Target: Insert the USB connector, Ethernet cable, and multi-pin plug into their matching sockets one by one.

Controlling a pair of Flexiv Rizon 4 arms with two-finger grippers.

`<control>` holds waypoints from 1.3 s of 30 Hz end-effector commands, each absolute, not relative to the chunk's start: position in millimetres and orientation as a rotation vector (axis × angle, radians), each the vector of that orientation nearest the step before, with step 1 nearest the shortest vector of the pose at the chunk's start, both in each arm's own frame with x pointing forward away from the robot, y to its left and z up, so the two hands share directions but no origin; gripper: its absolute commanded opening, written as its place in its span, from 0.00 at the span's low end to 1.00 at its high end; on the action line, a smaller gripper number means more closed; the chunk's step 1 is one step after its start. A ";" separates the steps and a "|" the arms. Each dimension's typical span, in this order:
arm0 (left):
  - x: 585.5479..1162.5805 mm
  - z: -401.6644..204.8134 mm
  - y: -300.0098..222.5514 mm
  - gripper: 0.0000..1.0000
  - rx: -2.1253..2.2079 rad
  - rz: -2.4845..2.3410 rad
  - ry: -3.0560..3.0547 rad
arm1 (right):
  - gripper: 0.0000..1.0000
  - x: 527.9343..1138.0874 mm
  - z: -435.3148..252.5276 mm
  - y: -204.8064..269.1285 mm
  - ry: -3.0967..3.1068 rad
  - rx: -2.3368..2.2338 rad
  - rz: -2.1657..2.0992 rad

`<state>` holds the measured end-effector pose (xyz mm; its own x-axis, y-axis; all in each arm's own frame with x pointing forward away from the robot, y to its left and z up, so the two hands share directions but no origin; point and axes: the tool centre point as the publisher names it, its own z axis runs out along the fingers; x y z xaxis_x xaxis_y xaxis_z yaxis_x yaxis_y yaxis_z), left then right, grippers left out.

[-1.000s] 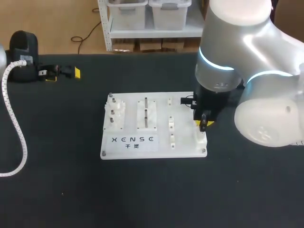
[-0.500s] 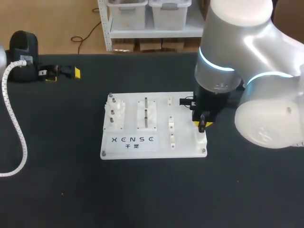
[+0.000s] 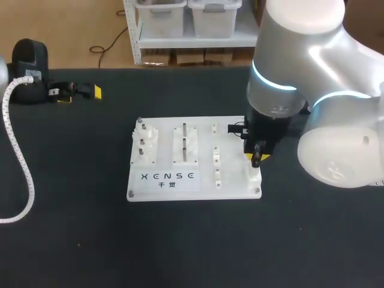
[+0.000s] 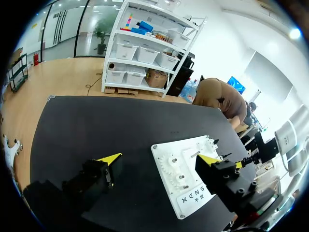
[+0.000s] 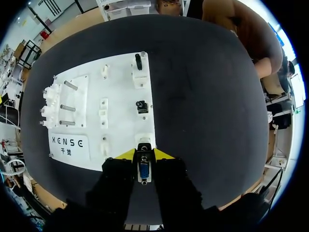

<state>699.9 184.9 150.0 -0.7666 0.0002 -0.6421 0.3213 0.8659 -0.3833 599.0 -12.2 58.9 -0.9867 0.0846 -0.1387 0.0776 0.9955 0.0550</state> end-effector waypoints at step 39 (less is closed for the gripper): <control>699.9 150.0 184.9 1.00 0.232 -0.636 2.374 | 0.00 589.1 48.0 -13.0 2.922 0.080 0.020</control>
<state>699.9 184.9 150.0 -0.7666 0.0002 -0.6421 0.3213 0.8659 -0.3833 596.7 -11.7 57.3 -0.9789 0.0536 -0.1973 0.0512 0.9985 0.0176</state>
